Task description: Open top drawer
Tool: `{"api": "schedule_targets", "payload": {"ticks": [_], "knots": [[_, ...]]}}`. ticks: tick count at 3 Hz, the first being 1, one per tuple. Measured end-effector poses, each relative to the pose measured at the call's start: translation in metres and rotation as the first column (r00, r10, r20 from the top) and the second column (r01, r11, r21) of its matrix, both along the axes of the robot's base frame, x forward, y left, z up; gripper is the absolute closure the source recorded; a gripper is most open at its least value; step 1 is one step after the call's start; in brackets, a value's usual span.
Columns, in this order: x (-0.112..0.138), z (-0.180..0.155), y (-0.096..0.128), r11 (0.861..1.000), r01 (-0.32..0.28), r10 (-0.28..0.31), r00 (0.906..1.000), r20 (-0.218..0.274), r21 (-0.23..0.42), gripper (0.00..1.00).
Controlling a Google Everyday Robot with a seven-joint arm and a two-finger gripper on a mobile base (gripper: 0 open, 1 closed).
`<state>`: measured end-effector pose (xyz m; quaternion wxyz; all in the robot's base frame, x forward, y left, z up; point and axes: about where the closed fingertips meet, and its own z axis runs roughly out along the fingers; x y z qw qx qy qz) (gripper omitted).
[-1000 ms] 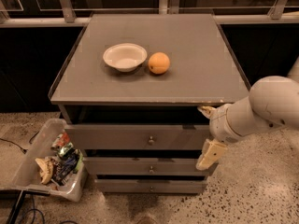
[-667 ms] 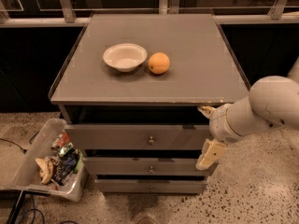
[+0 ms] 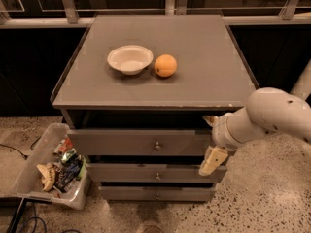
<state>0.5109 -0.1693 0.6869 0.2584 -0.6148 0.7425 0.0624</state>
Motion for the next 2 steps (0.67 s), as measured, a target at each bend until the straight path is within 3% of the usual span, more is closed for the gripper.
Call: {"api": "schedule_targets", "payload": {"ticks": [2], "knots": [[0.036,-0.046,-0.006,0.999,0.043,-0.043,0.9990,-0.016,0.005,0.00]]}}
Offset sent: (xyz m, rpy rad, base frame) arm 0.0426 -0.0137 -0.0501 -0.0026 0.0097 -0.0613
